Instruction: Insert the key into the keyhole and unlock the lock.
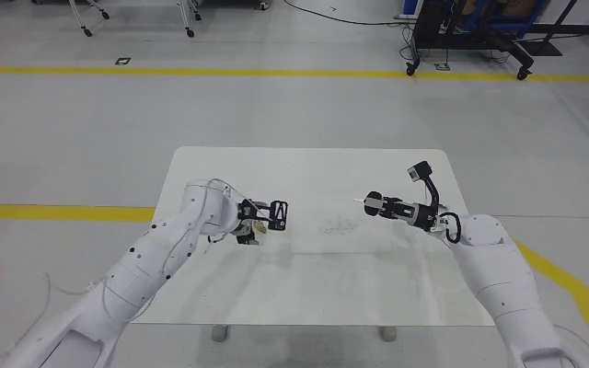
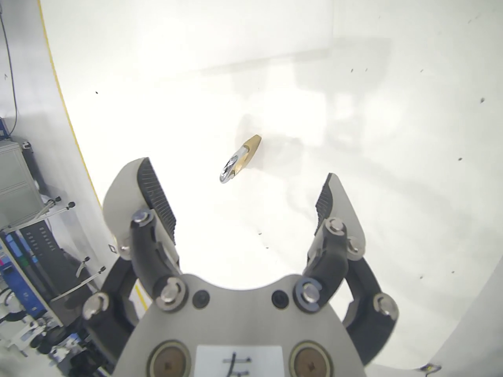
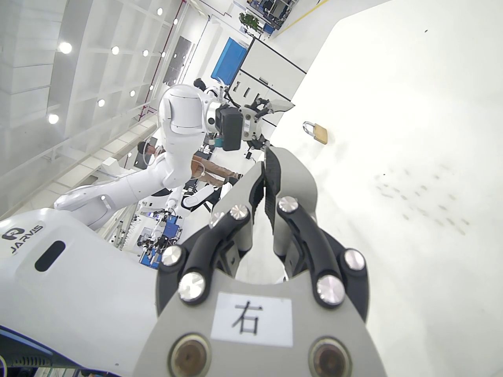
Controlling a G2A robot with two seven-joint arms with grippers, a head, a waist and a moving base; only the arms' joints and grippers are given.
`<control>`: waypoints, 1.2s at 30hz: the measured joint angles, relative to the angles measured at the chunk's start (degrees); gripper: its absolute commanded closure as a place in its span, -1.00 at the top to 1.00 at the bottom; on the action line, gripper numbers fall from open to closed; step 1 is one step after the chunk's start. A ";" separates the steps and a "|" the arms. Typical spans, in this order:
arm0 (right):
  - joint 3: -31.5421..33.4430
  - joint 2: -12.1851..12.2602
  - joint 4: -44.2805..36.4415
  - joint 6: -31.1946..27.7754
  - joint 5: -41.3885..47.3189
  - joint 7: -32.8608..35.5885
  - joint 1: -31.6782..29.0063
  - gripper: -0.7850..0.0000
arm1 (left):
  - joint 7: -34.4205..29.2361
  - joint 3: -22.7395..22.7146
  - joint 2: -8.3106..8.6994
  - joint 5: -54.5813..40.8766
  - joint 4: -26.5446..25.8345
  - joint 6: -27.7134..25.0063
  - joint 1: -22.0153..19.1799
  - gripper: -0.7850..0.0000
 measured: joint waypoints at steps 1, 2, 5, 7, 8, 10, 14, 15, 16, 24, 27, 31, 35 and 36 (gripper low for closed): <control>0.00 0.00 0.00 0.00 0.00 0.00 0.00 -1.00 | 0.25 2.15 -0.19 0.98 1.45 0.00 -1.58 -0.03; 0.00 0.00 0.00 0.00 0.00 0.00 0.00 -1.00 | 0.98 3.45 -0.34 1.06 2.47 0.00 -2.58 0.05; 0.00 0.00 0.00 0.00 0.00 0.00 0.00 -1.00 | 3.56 6.66 -0.80 0.61 5.24 0.00 -5.32 0.18; 0.00 0.00 0.00 0.00 0.00 0.00 0.00 -1.00 | 4.68 8.54 -1.16 0.63 6.77 -0.01 -6.79 0.14; 0.00 0.00 0.00 0.00 0.00 0.00 0.00 -1.00 | 5.14 9.20 -1.32 0.61 7.38 -0.01 -7.34 0.04; 0.00 0.00 0.00 0.00 0.00 0.00 0.00 -1.00 | 6.03 10.55 -1.70 0.52 8.57 -0.01 -8.42 0.09; 0.00 0.00 0.00 0.00 0.00 0.00 0.00 -1.00 | 6.77 12.92 -2.37 0.51 10.36 0.00 -9.92 0.07; 0.00 0.00 0.00 0.00 0.00 0.00 0.00 -1.00 | 6.95 13.34 -2.53 0.43 10.82 0.00 -10.19 -0.02; 0.00 0.00 0.00 0.00 0.00 0.00 0.00 -1.00 | 7.32 13.73 -2.76 0.09 11.50 0.00 -10.53 -0.02; 0.00 0.00 0.00 0.00 0.00 0.00 0.00 -1.00 | 8.33 15.82 -4.89 -0.34 15.97 0.00 -11.79 0.00; 0.00 0.00 0.00 0.00 0.00 0.00 0.00 -1.00 | 8.88 16.06 -5.63 -0.74 17.27 0.00 -12.45 0.00; 0.00 0.00 0.00 0.00 0.00 0.00 0.00 -1.00 | 9.39 16.74 -6.35 -0.73 18.47 0.00 -13.06 -0.14; 0.00 0.00 0.00 0.00 0.00 0.00 0.00 -1.00 | 9.51 17.52 -6.88 -1.51 19.64 0.00 -13.45 -0.73; 0.00 0.00 0.00 0.00 0.00 0.00 0.00 -1.00 | 9.40 17.76 -7.03 -1.80 19.92 0.00 -13.62 -1.00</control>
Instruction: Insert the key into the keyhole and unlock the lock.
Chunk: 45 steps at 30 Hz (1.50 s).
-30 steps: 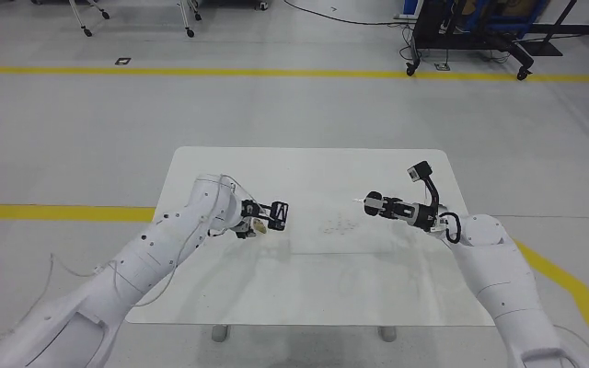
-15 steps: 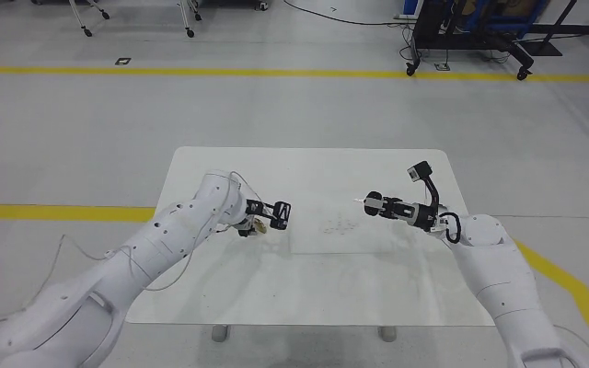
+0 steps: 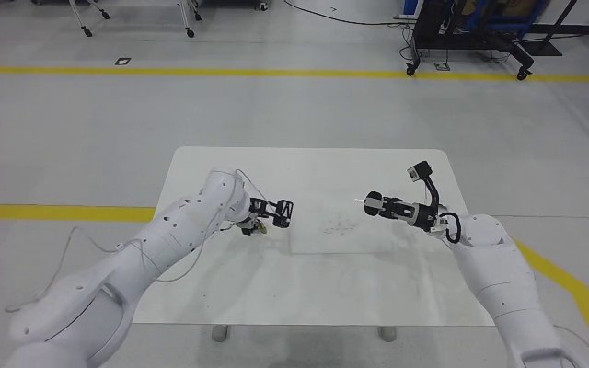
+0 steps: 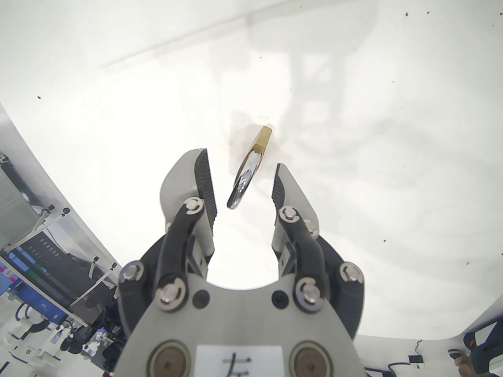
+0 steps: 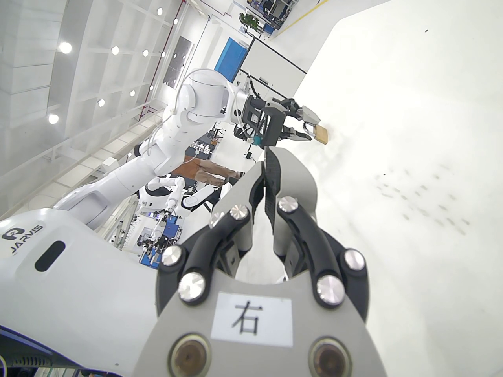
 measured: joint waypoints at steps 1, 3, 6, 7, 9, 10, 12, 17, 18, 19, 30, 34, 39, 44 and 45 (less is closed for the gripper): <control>0.00 0.00 0.00 0.00 0.00 0.00 0.00 -1.00 | -0.08 0.18 -0.11 -0.22 0.21 0.00 -0.12 -1.00; 0.00 0.00 0.00 0.00 0.00 0.00 0.00 -1.00 | -0.26 0.58 -0.32 -0.76 0.67 0.00 -0.33 -1.00; 0.00 0.00 0.00 0.00 0.00 0.00 0.00 -1.00 | -0.46 1.37 -0.63 -1.71 1.24 0.00 -0.81 -1.00; 0.00 0.00 0.00 0.00 0.00 0.00 0.00 -1.00 | -0.50 1.73 -0.73 -2.03 1.43 0.00 -1.01 -1.00; 0.00 0.00 0.00 0.00 0.00 0.00 0.00 -1.00 | -0.53 2.26 -0.85 -2.49 1.71 0.00 -1.33 -1.00; 0.00 0.00 0.00 0.00 0.00 0.00 0.00 -1.00 | -0.51 2.59 -0.92 -2.81 1.91 0.00 -1.53 -1.00; 0.00 0.00 0.00 0.00 0.00 0.00 0.00 -1.00 | -0.43 3.05 -0.99 -3.37 2.25 0.00 -1.77 -1.00; 0.00 0.00 0.00 0.00 0.00 0.00 0.00 -1.00 | -0.11 4.65 -0.78 -7.44 3.03 0.00 -2.96 -1.00; 0.00 0.00 0.00 0.00 0.00 0.00 0.00 -1.00 | -0.14 5.07 -0.66 -8.59 3.06 0.00 -3.22 -1.00; 0.00 0.00 0.00 0.00 0.00 0.00 0.00 -1.00 | -0.44 6.01 -0.45 -10.54 3.00 0.00 -3.51 -1.00; 0.00 0.00 0.00 0.00 0.00 0.00 0.00 -1.00 | -11.59 10.28 1.52 -29.32 2.71 0.00 -6.76 -1.00; 0.00 0.00 0.00 0.00 0.00 0.00 0.00 -1.00 | -11.77 10.28 1.77 -29.51 3.65 0.00 -6.03 -0.85; 0.00 0.00 0.00 0.00 0.00 0.00 0.00 -1.00 | -11.76 10.29 1.58 -29.48 4.49 0.00 -5.75 -0.28; 0.00 0.00 0.00 0.00 0.00 0.00 0.00 -1.00 | -11.76 10.29 1.44 -30.36 4.65 0.00 -5.91 -0.20; 0.00 0.00 0.00 0.00 0.00 0.00 0.00 -1.00 | -11.76 10.29 1.44 -30.61 4.65 0.00 -6.00 -0.20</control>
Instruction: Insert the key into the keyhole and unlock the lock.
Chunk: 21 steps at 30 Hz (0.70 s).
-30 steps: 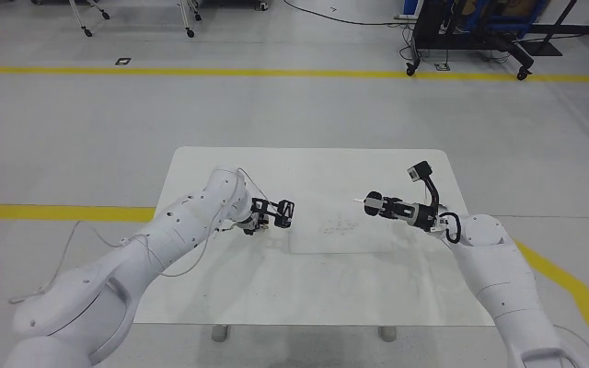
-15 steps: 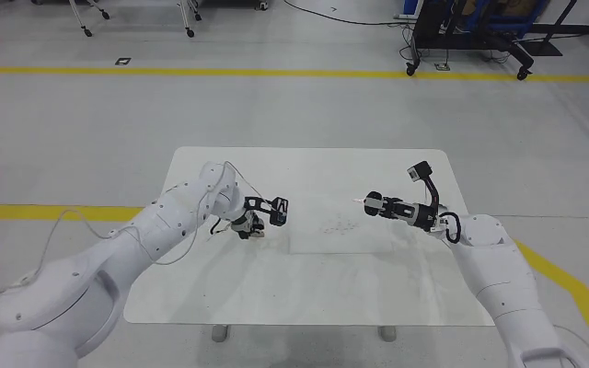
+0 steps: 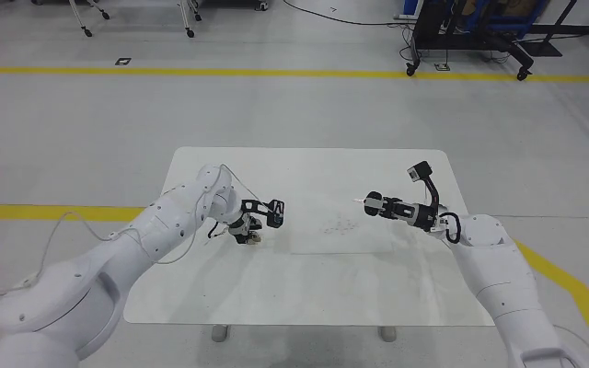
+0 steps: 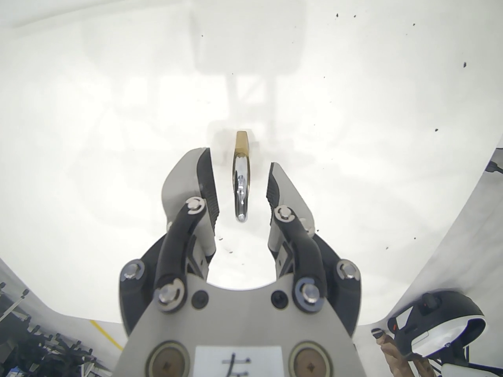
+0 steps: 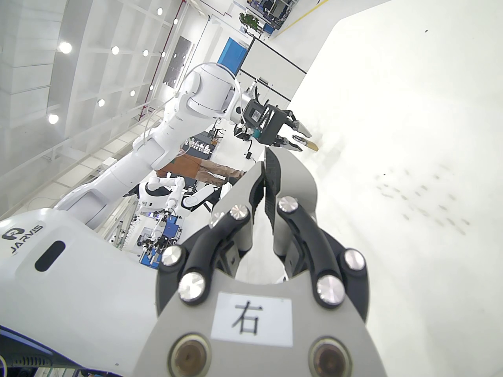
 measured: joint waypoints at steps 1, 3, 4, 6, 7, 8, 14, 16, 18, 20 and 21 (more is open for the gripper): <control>0.00 0.00 0.00 0.00 0.00 0.00 0.00 -1.00 | 0.00 0.00 0.02 -0.18 -0.01 0.00 -0.11 -0.20; 0.00 0.00 0.00 0.00 0.00 0.00 0.00 -1.00 | 0.00 0.00 0.07 -0.25 0.00 0.00 -0.20 -0.21; 0.00 0.00 0.00 0.00 0.00 0.00 0.00 -1.00 | 0.00 0.00 0.10 -0.30 0.02 0.00 -0.25 -0.22; 0.00 0.00 0.00 0.00 0.00 0.00 0.00 -1.00 | 0.00 0.00 0.16 -0.40 0.04 0.00 -0.33 -0.33; 0.00 0.00 0.00 0.00 0.00 0.00 0.00 -1.00 | 0.00 0.00 0.20 -0.55 0.03 0.00 -0.39 -0.37; 0.00 0.00 0.00 0.00 0.00 0.00 0.00 -1.00 | 0.00 0.00 0.23 -0.68 0.01 0.00 -0.42 -0.44; 0.00 0.00 0.00 0.00 0.00 0.00 0.00 -1.00 | 0.00 0.00 0.39 -0.72 -0.01 0.00 -0.42 -1.00; 0.00 0.00 0.00 0.00 0.00 0.00 0.00 -1.00 | 0.00 0.00 0.35 0.18 0.52 0.00 -0.29 -1.00; 0.00 0.00 0.00 0.00 0.00 0.00 0.00 -1.00 | 0.00 0.00 0.21 0.45 0.87 0.00 -0.20 -1.00; 0.00 0.00 0.00 0.00 0.00 0.00 0.00 -1.00 | 0.00 0.00 0.07 -0.39 1.20 0.00 -0.31 -1.00; 0.00 0.00 0.00 0.00 0.00 0.00 0.00 -1.00 | 0.00 0.00 0.03 -0.62 1.34 0.00 -0.38 -1.00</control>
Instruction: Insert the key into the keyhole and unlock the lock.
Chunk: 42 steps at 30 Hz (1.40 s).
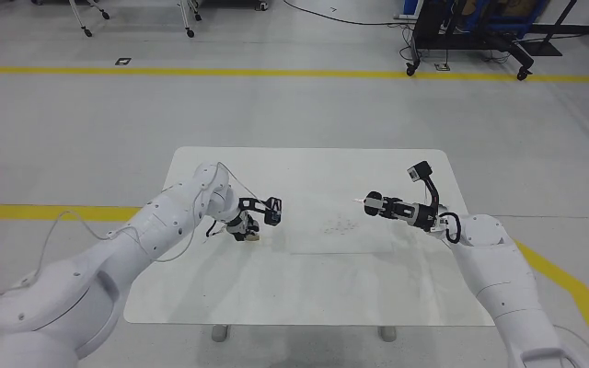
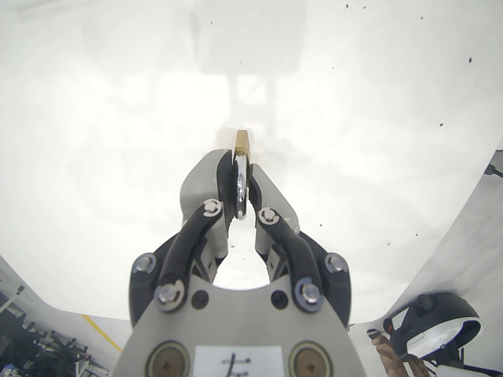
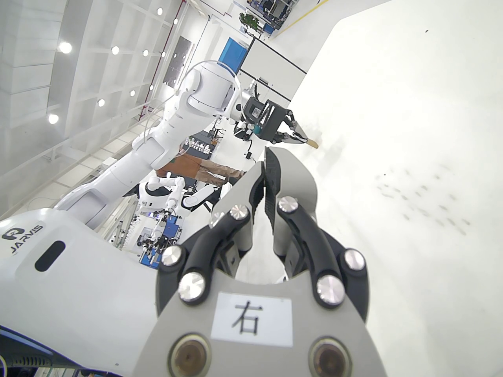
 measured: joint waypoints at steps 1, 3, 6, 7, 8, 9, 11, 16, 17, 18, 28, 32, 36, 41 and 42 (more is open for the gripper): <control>0.00 0.00 0.00 0.00 0.00 0.00 0.00 -1.00 | 0.00 0.00 -0.04 -0.34 0.15 0.00 -0.08 -1.00; 0.00 0.00 0.00 0.00 0.00 0.00 0.00 -1.00 | 0.00 0.00 -0.06 -0.83 0.34 0.00 -0.21 -1.00; 0.00 0.00 0.00 0.00 0.00 0.00 0.00 -1.00 | 0.00 0.00 0.08 -2.00 0.40 0.00 -0.43 -1.00; 0.00 0.00 0.00 0.00 0.00 0.00 0.00 -1.00 | 0.00 -0.01 0.19 -2.08 0.34 0.00 -0.45 -1.00; 0.00 0.00 0.00 0.00 0.00 0.00 0.00 -1.00 | 0.00 -0.01 0.28 -1.99 0.28 0.00 -0.45 -1.00; 0.00 0.00 0.00 0.00 0.00 0.00 0.00 -1.00 | 0.00 -0.01 0.37 -1.77 0.21 0.00 -0.44 -1.00; 0.00 0.00 0.00 0.00 0.00 0.00 0.00 -1.00 | 0.00 -0.01 0.54 -0.97 0.08 0.00 -0.41 -1.00; 0.00 0.00 0.00 0.00 0.00 0.00 0.00 -1.00 | 0.00 0.00 0.74 -0.67 -0.29 0.00 -0.23 -1.00; 0.00 0.00 0.00 0.00 0.00 0.00 0.00 -1.00 | 0.00 0.00 0.75 -0.56 -0.31 0.00 -0.17 -1.00; 0.00 0.00 0.00 0.00 0.00 0.00 0.00 -1.00 | 0.00 0.00 0.75 -0.43 -0.32 0.00 -0.10 -1.00; 0.00 0.00 0.00 0.00 0.00 0.00 0.00 -1.00 | -0.01 0.00 0.49 0.97 -0.24 0.00 0.05 -0.82; 0.00 0.00 0.00 0.00 0.00 0.00 0.00 -1.00 | -0.01 0.00 0.47 0.92 -0.03 0.00 -0.21 -0.83; 0.00 0.00 0.00 0.00 0.00 0.00 0.00 -1.00 | -0.01 0.00 0.47 0.92 0.14 0.00 -0.45 -0.76; 0.00 0.00 0.00 0.00 0.00 0.00 0.00 -1.00 | -0.01 0.00 0.57 0.45 0.12 0.00 -0.76 -0.73; 0.00 0.00 0.00 0.00 0.00 0.00 0.00 -1.00 | -0.01 0.00 0.59 0.48 0.10 0.00 -0.77 -0.74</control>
